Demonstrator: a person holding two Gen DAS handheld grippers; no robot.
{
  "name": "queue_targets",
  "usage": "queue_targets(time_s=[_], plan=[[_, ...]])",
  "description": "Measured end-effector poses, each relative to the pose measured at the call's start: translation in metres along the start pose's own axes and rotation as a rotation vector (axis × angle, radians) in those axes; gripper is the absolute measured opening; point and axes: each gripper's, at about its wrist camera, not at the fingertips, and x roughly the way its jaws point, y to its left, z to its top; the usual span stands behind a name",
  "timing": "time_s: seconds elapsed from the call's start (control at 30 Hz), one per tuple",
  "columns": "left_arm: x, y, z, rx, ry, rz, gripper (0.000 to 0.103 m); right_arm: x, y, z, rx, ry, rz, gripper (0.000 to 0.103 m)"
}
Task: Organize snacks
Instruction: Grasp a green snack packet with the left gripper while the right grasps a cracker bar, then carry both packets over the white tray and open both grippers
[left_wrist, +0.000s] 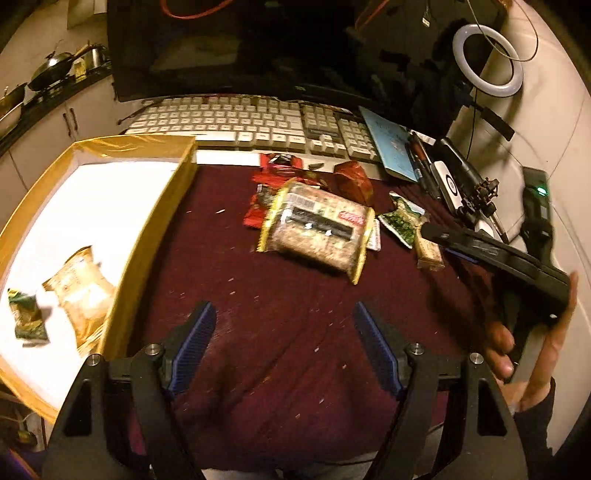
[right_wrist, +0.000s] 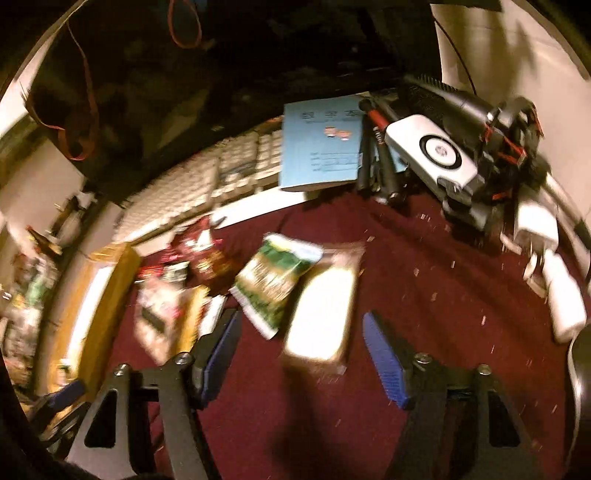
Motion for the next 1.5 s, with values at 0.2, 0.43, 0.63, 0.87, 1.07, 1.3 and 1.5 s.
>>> queue_targets(time_s=[0.2,0.43,0.63,0.87,1.07,1.3,1.5], plan=[[0.002,-0.018,0.013,0.041,-0.006,-0.014,0.077,0.014,0.026,-0.009,-0.156,0.007,-0.142,0.045],[0.009,-0.033,0.023,0.074,0.020,-0.040,0.077,-0.002,0.011,-0.022,-0.171,-0.013,-0.144,0.034],[0.031,-0.064,0.047,0.148,0.052,-0.105,0.077,-0.023,-0.030,-0.021,-0.025,-0.094,-0.019,0.034],[0.078,-0.124,0.076,0.365,0.054,-0.071,0.077,-0.029,-0.044,-0.017,0.057,-0.151,0.045,0.034],[0.104,-0.146,0.101,0.410,0.047,-0.064,0.066,-0.031,-0.060,-0.016,0.142,-0.150,0.068,0.034],[0.132,-0.152,0.100,0.408,0.134,-0.087,0.027,-0.031,-0.052,-0.016,0.102,-0.163,0.064,0.034],[0.110,-0.126,0.092,0.267,0.141,-0.171,0.017,-0.032,-0.051,-0.016,0.097,-0.174,0.083,0.034]])
